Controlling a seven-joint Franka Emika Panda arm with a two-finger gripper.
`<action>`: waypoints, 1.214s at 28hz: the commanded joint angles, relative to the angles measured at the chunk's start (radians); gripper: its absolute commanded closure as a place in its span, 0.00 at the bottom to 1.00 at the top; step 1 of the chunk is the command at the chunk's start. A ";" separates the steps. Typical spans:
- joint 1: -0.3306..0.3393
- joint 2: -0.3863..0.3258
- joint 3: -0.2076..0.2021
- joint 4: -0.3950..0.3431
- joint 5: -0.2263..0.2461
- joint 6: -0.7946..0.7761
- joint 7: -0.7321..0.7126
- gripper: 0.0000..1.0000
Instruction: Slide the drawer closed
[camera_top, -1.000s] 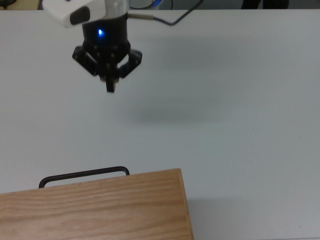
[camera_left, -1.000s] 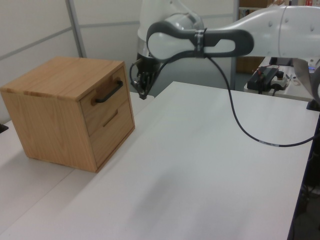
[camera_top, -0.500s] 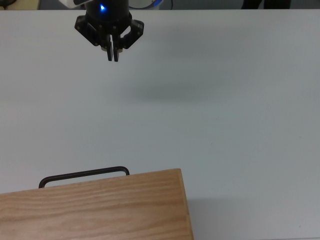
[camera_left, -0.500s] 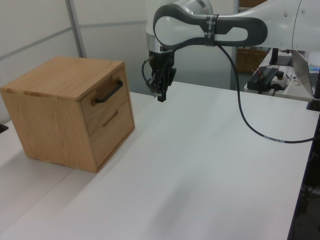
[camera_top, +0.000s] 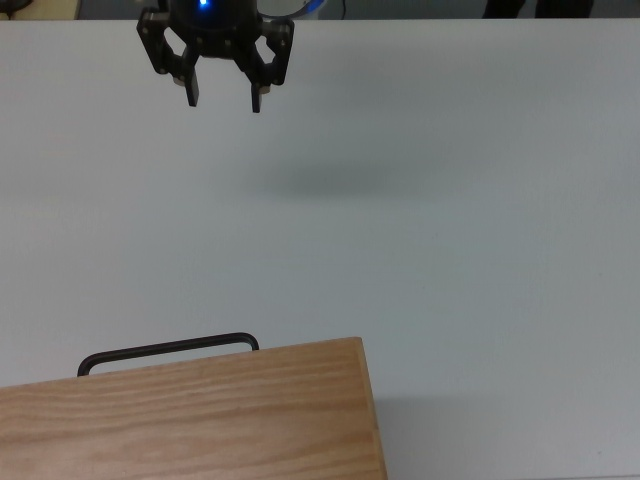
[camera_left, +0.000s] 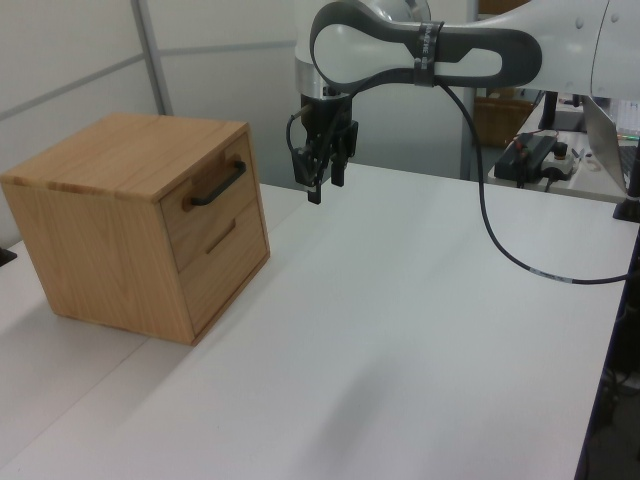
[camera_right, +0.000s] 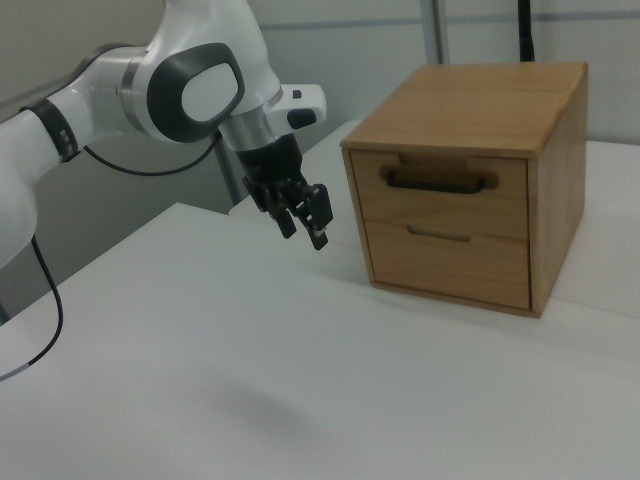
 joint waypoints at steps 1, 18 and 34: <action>0.002 -0.041 -0.001 -0.017 0.013 -0.028 0.017 0.00; 0.001 -0.052 -0.004 -0.017 0.015 -0.038 0.018 0.00; 0.001 -0.064 -0.004 -0.017 0.029 -0.033 0.018 0.00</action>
